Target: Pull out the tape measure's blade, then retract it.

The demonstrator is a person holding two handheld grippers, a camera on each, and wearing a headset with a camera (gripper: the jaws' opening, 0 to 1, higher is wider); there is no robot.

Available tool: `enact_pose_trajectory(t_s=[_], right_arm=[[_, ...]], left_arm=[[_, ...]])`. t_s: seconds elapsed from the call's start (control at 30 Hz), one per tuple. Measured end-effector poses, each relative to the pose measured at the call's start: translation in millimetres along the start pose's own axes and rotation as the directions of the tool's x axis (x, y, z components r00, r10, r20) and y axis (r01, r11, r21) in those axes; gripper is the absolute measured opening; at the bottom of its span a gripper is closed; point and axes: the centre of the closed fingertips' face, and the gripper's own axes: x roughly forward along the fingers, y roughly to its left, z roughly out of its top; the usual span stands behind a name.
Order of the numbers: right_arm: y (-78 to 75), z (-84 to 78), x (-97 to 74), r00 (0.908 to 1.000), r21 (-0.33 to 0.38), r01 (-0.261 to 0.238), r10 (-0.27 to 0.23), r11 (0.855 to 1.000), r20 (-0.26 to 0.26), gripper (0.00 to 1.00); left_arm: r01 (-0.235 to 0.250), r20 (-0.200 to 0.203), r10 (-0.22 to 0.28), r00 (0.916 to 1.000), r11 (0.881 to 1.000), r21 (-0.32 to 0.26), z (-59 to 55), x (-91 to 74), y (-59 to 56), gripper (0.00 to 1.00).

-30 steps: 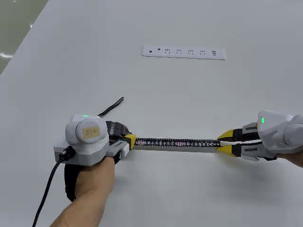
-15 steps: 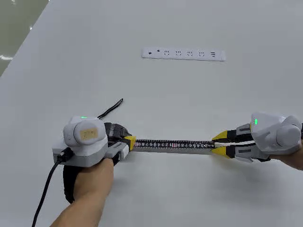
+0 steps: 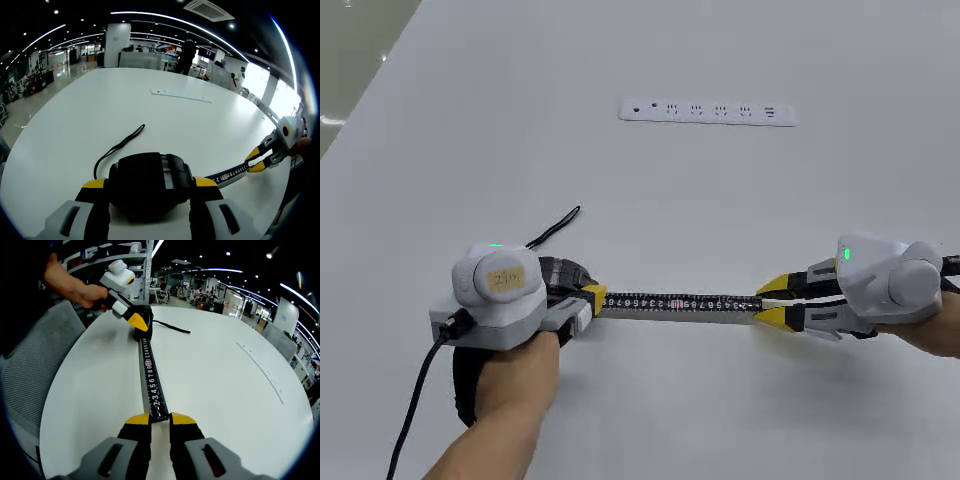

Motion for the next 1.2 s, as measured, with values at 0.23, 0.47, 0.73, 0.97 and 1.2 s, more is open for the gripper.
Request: enact_pose_trajectory(t_s=[0.23, 0.47, 0.73, 0.97, 1.2], right_arm=[[0.6, 4.6, 5.2, 1.0, 0.003, -0.005, 0.005, 1.0, 0.007, 0.11], [2.9, 11.6, 10.1, 0.9999, 0.002, -0.007, 0.007, 1.0, 0.015, 0.11], [3.7, 15.4, 15.9, 0.9998, 0.0, -0.01, 0.01, 1.0, 0.018, 0.11], [5.4, 19.2, 19.7, 0.9997, 0.004, -0.012, 0.012, 1.0, 0.023, 0.11], [7.7, 26.2, 27.7, 0.9992, 0.007, -0.021, 0.02, 1.0, 0.034, 0.11]], left_arm=[[0.004, 0.0, -0.004, 1.0, 1.0, -0.006, 0.3, 0.4, 1.0, 0.61], [0.006, 0.001, -0.006, 1.0, 1.0, -0.012, 0.4, 0.1, 1.0, 0.61], [0.008, -0.001, -0.008, 1.0, 1.0, -0.013, 0.3, -1.3, 0.1, 0.61], [0.009, -0.001, -0.009, 1.0, 1.0, -0.015, 0.1, -1.7, 0.0, 0.61], [0.01, 0.0, -0.01, 0.9999, 1.0, -0.016, -0.2, -2.7, -0.5, 0.61]])
